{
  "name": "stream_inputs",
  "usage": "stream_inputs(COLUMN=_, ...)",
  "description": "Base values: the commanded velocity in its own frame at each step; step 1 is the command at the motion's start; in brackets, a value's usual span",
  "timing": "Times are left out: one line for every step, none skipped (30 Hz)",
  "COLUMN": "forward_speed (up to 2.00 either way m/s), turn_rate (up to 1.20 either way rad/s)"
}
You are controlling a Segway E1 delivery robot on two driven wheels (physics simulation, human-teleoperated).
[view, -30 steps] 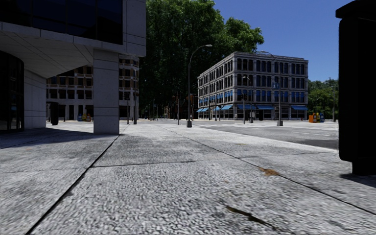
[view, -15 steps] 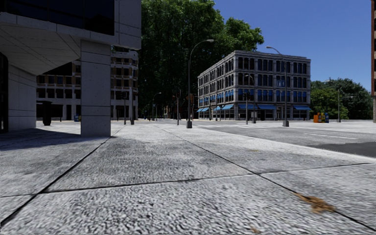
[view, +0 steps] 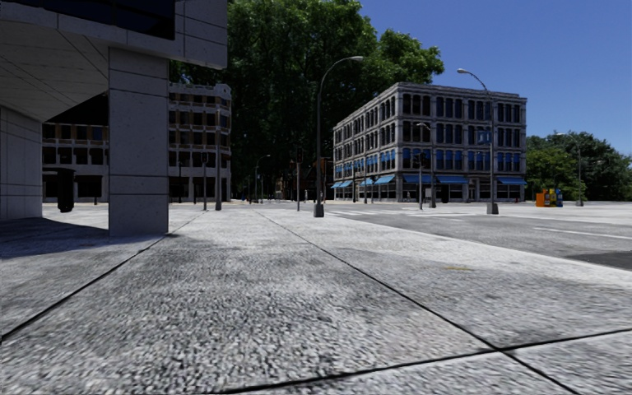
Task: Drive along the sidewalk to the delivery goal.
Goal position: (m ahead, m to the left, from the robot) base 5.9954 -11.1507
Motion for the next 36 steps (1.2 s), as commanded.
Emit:
stream_inputs(forward_speed=2.00, turn_rate=0.19)
stream_inputs(forward_speed=2.00, turn_rate=0.19)
stream_inputs(forward_speed=2.00, turn_rate=0.19)
stream_inputs(forward_speed=2.00, turn_rate=0.19)
stream_inputs(forward_speed=2.00, turn_rate=0.19)
stream_inputs(forward_speed=2.00, turn_rate=0.19)
stream_inputs(forward_speed=2.00, turn_rate=0.20)
stream_inputs(forward_speed=2.00, turn_rate=0.20)
stream_inputs(forward_speed=2.00, turn_rate=0.20)
stream_inputs(forward_speed=2.00, turn_rate=0.20)
stream_inputs(forward_speed=2.00, turn_rate=0.20)
stream_inputs(forward_speed=2.00, turn_rate=0.21)
stream_inputs(forward_speed=2.00, turn_rate=0.21)
stream_inputs(forward_speed=2.00, turn_rate=0.25)
stream_inputs(forward_speed=2.00, turn_rate=0.26)
stream_inputs(forward_speed=2.00, turn_rate=0.27)
stream_inputs(forward_speed=2.00, turn_rate=0.27)
stream_inputs(forward_speed=2.00, turn_rate=0.27)
stream_inputs(forward_speed=2.00, turn_rate=0.27)
stream_inputs(forward_speed=2.00, turn_rate=0.27)
stream_inputs(forward_speed=2.00, turn_rate=0.27)
stream_inputs(forward_speed=2.00, turn_rate=0.27)
stream_inputs(forward_speed=2.00, turn_rate=0.27)
stream_inputs(forward_speed=2.00, turn_rate=0.27)
stream_inputs(forward_speed=2.00, turn_rate=0.27)
stream_inputs(forward_speed=2.00, turn_rate=0.27)
stream_inputs(forward_speed=2.00, turn_rate=0.27)
stream_inputs(forward_speed=2.00, turn_rate=0.27)
stream_inputs(forward_speed=2.00, turn_rate=0.27)
stream_inputs(forward_speed=2.00, turn_rate=0.27)
stream_inputs(forward_speed=2.00, turn_rate=0.27)
stream_inputs(forward_speed=2.00, turn_rate=0.27)
stream_inputs(forward_speed=2.00, turn_rate=0.27)
stream_inputs(forward_speed=2.00, turn_rate=0.27)
stream_inputs(forward_speed=2.00, turn_rate=0.00)
stream_inputs(forward_speed=2.00, turn_rate=0.00)
